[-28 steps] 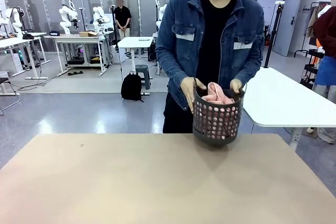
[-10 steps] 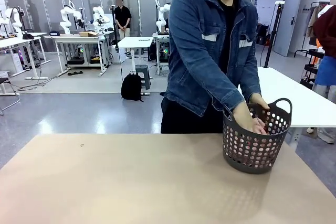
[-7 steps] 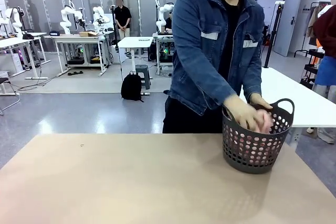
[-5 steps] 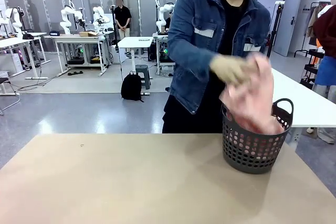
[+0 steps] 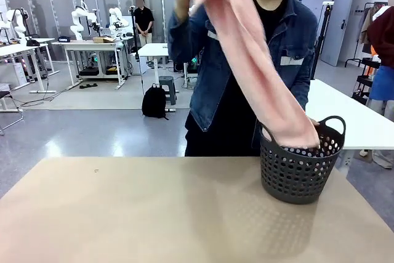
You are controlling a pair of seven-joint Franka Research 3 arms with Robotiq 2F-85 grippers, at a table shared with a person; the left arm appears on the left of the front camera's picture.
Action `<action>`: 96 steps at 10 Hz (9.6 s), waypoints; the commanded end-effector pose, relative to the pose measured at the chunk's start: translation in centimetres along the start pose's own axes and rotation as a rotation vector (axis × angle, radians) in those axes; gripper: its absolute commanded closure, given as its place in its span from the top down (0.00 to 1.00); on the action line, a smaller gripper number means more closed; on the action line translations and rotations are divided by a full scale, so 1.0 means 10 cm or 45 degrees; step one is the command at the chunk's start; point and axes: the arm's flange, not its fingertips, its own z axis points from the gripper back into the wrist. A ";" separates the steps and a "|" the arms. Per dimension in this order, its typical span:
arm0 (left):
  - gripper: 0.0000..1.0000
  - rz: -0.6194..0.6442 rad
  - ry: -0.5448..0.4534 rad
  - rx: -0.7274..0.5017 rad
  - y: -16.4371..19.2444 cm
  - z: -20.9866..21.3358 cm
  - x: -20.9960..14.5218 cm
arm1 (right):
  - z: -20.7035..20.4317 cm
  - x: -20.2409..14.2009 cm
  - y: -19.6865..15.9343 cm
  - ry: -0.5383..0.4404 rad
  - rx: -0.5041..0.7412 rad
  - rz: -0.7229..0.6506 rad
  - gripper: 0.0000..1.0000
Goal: Fold the towel.
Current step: Grab the top end of the 100 cm Hotel Towel extended by the human.
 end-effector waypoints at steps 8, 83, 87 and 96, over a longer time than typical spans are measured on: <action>1.00 -0.005 -0.002 -0.009 0.00 0.01 0.00 | 0.01 0.02 0.01 -0.012 0.013 0.006 1.00; 1.00 -2.178 0.970 0.882 -3.93 -3.13 -0.59 | -2.93 0.16 3.63 1.006 -0.569 2.110 1.00; 1.00 -2.208 1.097 0.980 -4.04 -3.80 -0.52 | -3.32 0.31 3.69 1.104 -0.726 1.972 1.00; 1.00 -2.014 1.353 0.868 -3.34 -4.38 -0.09 | -3.96 0.73 3.21 1.188 -0.770 1.847 1.00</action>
